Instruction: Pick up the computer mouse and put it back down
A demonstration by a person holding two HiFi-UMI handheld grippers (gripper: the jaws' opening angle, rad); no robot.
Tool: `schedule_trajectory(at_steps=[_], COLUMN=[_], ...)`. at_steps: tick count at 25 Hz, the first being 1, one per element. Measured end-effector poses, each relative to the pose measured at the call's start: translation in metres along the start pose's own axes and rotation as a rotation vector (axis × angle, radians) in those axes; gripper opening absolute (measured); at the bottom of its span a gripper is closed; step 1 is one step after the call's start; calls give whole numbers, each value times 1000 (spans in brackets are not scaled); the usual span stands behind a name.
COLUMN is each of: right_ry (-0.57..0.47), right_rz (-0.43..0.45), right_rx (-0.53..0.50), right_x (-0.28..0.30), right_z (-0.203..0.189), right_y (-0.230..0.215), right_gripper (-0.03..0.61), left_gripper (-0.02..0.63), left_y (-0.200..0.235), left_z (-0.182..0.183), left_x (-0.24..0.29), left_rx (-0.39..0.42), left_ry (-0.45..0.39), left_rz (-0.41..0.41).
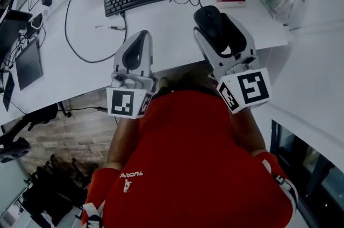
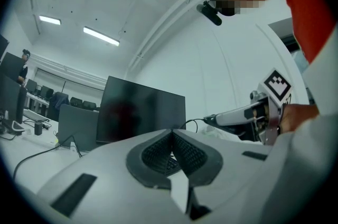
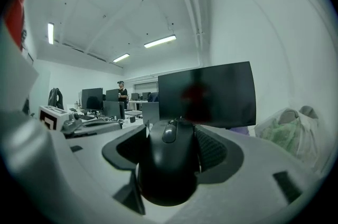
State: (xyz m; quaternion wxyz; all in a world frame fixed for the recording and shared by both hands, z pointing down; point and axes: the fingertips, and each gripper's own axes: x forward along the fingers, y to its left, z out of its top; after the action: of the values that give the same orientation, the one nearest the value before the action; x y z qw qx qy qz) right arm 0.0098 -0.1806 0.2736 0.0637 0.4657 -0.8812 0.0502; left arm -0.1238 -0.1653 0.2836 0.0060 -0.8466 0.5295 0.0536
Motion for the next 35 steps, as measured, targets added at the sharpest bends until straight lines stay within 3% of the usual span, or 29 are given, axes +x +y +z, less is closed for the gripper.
schedule_trajectory(at_steps=[19,35], right_ry=[234,479], right_rz=[-75,-72], right_rx=[38,11], right_x=[37,64], right_z=[-136,-231], right_y=[-33,-44], right_gripper=[291,291], left_gripper=[9,10], left_y=[-3,5], left_z=[-23,-37], left_x=[-4,-1], left_rx=[5,2], left_ry=[65,102], left_rz=[4,10])
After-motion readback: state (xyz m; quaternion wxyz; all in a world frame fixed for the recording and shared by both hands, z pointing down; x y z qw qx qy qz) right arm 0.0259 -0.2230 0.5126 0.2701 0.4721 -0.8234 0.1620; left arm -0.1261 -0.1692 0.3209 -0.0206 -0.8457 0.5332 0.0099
